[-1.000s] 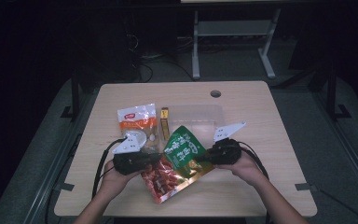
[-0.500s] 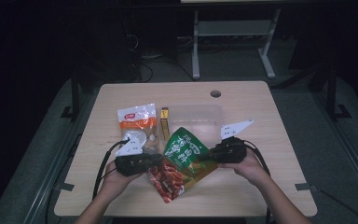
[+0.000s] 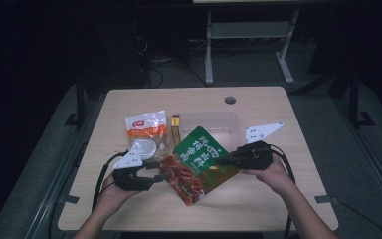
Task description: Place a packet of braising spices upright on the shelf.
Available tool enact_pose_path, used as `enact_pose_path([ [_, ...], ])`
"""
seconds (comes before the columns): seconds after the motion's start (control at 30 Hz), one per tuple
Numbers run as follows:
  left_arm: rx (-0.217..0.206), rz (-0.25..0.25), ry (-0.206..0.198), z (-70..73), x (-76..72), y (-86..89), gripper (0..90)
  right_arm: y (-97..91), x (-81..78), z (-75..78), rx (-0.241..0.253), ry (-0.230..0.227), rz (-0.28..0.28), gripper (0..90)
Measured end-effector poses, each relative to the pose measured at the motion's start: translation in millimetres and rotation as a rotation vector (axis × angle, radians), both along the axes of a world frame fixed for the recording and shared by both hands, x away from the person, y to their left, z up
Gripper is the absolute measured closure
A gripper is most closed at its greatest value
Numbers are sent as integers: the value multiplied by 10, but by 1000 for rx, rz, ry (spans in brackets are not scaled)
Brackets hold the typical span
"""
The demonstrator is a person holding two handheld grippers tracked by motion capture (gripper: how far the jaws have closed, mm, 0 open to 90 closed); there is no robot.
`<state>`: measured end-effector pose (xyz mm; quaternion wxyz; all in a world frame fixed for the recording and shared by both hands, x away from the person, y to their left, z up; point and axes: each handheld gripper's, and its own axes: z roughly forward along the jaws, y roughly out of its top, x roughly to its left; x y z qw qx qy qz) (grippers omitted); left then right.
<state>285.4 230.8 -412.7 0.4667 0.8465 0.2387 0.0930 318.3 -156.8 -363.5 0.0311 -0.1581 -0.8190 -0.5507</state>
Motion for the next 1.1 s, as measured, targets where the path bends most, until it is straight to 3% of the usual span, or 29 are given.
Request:
enact_pose_path([
  [0.23,11,10,13,-41,-26,140,462,-115,-19,164,47,-38,-30,900],
  [0.77,17,10,24,-55,0,136,439,-362,5,508,102,-117,-137,900],
  [1.1,51,17,26,-94,21,125,307,-442,132,684,99,-128,-228,900],
])
